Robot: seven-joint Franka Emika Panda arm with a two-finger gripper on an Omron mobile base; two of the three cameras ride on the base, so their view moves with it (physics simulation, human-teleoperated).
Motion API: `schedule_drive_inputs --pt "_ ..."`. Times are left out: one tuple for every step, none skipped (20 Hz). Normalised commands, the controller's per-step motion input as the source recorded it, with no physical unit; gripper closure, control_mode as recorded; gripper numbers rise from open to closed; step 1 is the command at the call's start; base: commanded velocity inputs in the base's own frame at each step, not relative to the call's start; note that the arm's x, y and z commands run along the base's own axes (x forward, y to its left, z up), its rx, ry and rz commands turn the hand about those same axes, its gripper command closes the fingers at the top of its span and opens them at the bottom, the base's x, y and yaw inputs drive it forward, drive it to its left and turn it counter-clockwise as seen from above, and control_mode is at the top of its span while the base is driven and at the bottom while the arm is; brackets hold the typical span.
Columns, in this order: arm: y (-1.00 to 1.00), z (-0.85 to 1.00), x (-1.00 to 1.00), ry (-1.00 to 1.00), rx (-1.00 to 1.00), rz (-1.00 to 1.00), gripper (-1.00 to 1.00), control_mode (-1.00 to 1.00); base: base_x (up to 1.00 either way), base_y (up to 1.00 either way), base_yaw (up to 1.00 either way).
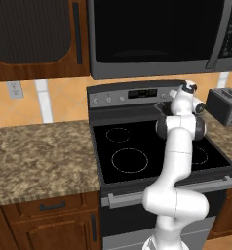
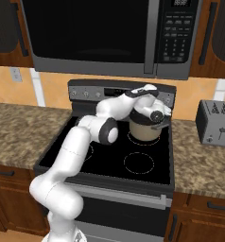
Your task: Turn off the rear right burner of the stove.
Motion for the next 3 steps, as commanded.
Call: schedule_drive_inputs --pt "-0.18 0.03 -0.06 0.01 0.25 -0.08 1.0 -1.0 0.0 0.0 0.0" --pt "-0.19 0.03 0.0 0.04 0.24 -0.08 1.0 -1.0 0.0 0.0 0.0" --pt "-0.18 0.03 0.0 0.04 0.24 -0.09 1.0 -1.0 0.0 0.0 0.0"
